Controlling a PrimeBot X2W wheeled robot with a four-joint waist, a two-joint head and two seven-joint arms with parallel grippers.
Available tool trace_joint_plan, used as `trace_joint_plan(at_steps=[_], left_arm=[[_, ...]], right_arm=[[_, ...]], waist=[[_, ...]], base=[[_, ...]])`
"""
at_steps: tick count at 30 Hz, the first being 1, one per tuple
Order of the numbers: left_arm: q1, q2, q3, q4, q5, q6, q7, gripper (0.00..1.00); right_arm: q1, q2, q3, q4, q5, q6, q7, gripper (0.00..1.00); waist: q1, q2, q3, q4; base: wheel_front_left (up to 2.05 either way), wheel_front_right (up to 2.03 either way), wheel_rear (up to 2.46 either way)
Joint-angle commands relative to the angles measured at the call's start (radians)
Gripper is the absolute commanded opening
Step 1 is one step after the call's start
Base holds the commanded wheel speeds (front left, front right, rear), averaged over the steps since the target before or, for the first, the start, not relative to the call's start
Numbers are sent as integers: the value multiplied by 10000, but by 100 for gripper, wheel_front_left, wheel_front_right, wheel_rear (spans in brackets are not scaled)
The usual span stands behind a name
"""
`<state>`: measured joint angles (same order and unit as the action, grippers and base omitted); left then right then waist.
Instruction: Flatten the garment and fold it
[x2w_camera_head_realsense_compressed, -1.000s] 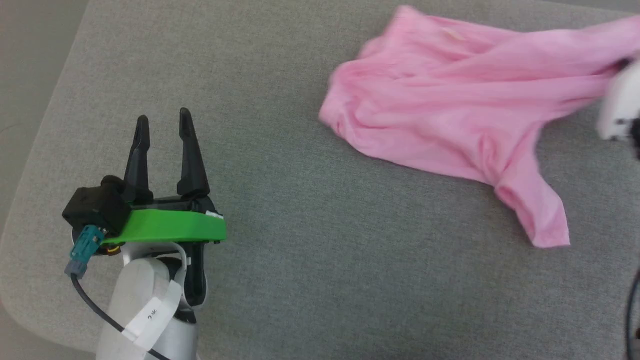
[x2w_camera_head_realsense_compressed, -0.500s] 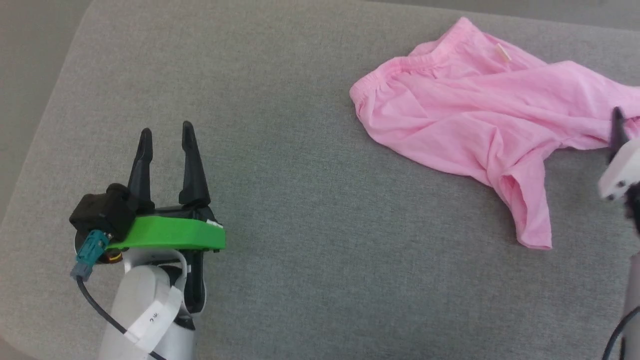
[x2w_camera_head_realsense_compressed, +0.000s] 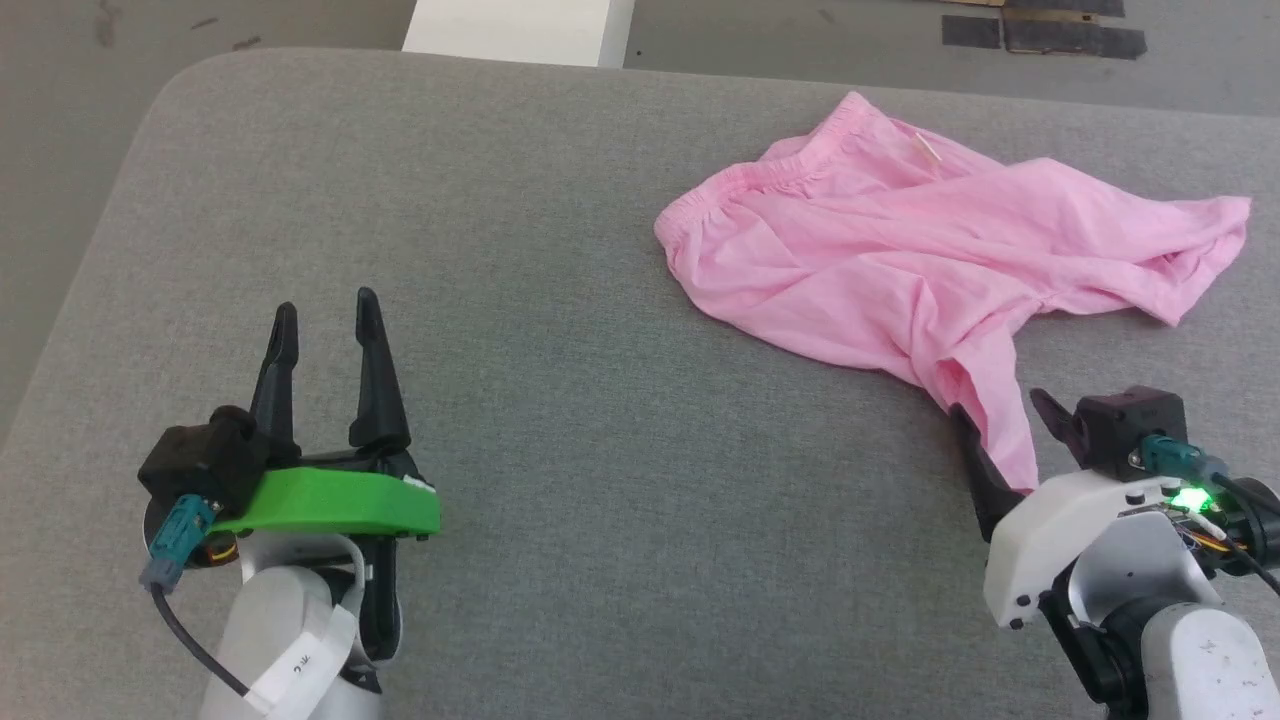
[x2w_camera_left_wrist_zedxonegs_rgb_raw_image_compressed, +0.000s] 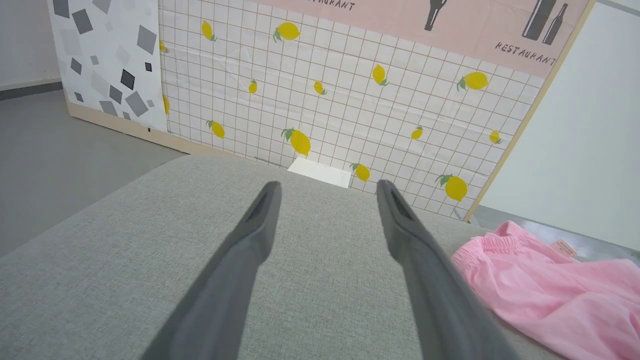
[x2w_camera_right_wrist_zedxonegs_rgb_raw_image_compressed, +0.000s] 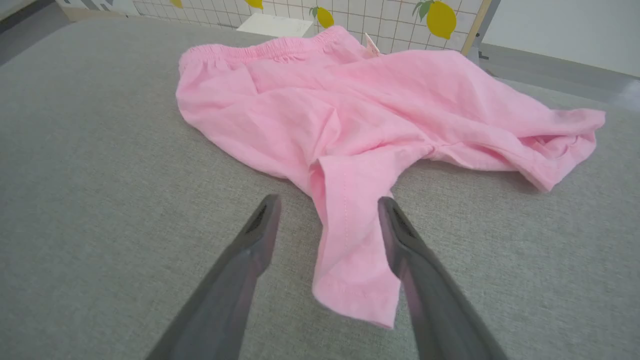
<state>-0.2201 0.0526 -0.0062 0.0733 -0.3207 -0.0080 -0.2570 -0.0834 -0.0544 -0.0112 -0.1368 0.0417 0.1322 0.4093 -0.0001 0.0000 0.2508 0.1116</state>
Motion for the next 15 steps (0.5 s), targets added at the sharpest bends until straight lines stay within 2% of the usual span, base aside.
trace_joint_plan(at_steps=[1,2,3,4,5,6,8,9,12,15], left_arm=[[133,-24,6,-3,145,-47,-47,100],[121,-24,-5,9,142,-55,-47,100],[98,-24,-27,28,129,-72,-47,100],[84,-24,-37,37,119,-84,-47,100],[69,-24,-47,44,105,-96,-47,100],[60,-24,-55,51,89,-101,-47,100],[32,-24,-104,69,54,-97,-47,100],[11,-24,-132,85,32,-96,-47,100],[-22,-24,-166,127,-19,-100,-47,100],[35,-24,-177,140,-44,-56,-47,100]], right_arm=[[-32,-26,-37,-2,-263,-15,158,100],[-66,-41,-44,40,-381,-15,236,100],[-151,-105,-7,162,-590,-15,425,95],[-228,-133,19,266,-668,-15,541,80],[-338,-190,70,422,-751,-15,687,52],[-427,-247,111,571,-819,-15,817,41],[-640,-344,210,891,-853,-15,1018,8],[-764,-402,270,1029,-859,-15,1064,0],[-1052,-414,630,1150,-622,-15,1113,0],[-1168,-350,1511,871,99,-15,1400,0]], waist=[[1,0,-32,-48],[1,0,-27,-43],[1,0,-4,-32],[1,0,14,-26],[1,0,50,-18],[1,0,80,-9],[1,0,142,33],[1,0,169,61],[1,0,188,110],[1,0,114,116]], base=[[0,0,0],[0,0,0],[0,0,0],[0,0,0],[0,0,0],[0,0,0],[0,0,0],[0,0,0],[0,0,0],[0,0,0]])
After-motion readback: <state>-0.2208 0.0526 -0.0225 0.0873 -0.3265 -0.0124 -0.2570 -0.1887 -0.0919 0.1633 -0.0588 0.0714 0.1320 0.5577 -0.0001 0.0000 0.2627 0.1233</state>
